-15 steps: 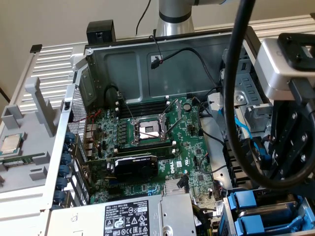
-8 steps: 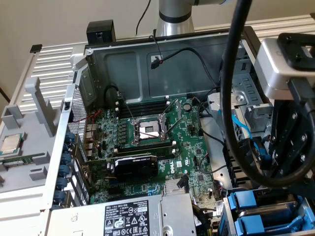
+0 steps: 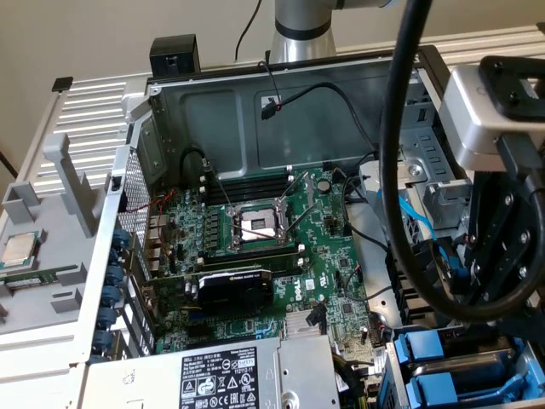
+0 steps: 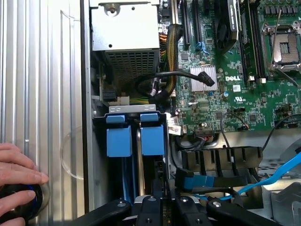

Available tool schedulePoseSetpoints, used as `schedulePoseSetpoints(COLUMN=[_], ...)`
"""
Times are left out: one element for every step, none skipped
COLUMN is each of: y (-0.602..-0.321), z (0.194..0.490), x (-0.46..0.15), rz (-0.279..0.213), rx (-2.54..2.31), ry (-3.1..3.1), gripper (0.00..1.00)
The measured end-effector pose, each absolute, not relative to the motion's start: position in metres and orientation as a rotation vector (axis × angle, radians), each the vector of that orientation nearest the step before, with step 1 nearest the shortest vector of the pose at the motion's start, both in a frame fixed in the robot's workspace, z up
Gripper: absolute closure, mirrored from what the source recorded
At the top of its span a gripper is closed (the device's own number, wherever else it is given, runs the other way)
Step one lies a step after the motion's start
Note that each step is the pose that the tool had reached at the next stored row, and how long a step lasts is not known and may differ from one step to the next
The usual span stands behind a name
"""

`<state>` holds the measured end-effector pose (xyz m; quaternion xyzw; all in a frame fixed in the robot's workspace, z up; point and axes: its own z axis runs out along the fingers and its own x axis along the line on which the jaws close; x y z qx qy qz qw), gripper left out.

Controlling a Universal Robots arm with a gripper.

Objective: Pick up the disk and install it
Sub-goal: 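Insert the first disk wire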

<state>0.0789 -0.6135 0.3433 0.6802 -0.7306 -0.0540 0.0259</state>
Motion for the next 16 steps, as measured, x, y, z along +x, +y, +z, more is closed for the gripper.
schedulePoseSetpoints(y=[-0.6136, -0.6136, -0.6136, -0.6137, -0.6138, -0.6140, -0.6141, -0.6140, -0.6141, -0.6140, -0.6138, -0.6136, -0.6136, -0.6135, -0.6134, -0.6135], z=[0.3434, 0.3433, 0.3432, 0.3432, 0.3431, 0.3432, 0.3431, 0.3431, 0.3431, 0.3429, 0.3428, 0.3429, 0.3427, 0.3428, 0.3429, 0.3428], x=[0.0789, 0.0789, 0.0789, 0.0789, 0.0789, 0.0789, 0.0789, 0.0789, 0.0789, 0.0789, 0.0789, 0.0790, 0.0789, 0.0789, 0.0789, 0.0789], rz=[-0.167, -0.167, -0.167, -0.167, -0.167, -0.167, -0.167, -0.167, -0.167, -0.166, -0.164, -0.161, -0.158, -0.156, -0.153, -0.152], rx=[2.102, 2.102, 2.102, 2.101, 2.100, 2.100, 2.099, 2.099, 2.098, 2.098, 2.097, 2.095, 2.094, 2.093, 2.092, 2.091], ry=[-2.258, -2.259, -2.259, -2.260, -2.260, -2.261, -2.261, -2.262, -2.262, -2.262, -2.262, -2.261, -2.260, -2.259, -2.258, -2.258], gripper=[0.83, 0.83, 0.83, 0.83, 0.83, 0.83, 0.83, 0.83, 0.83, 0.83, 0.83, 0.83, 0.83, 0.83, 0.83, 0.83])
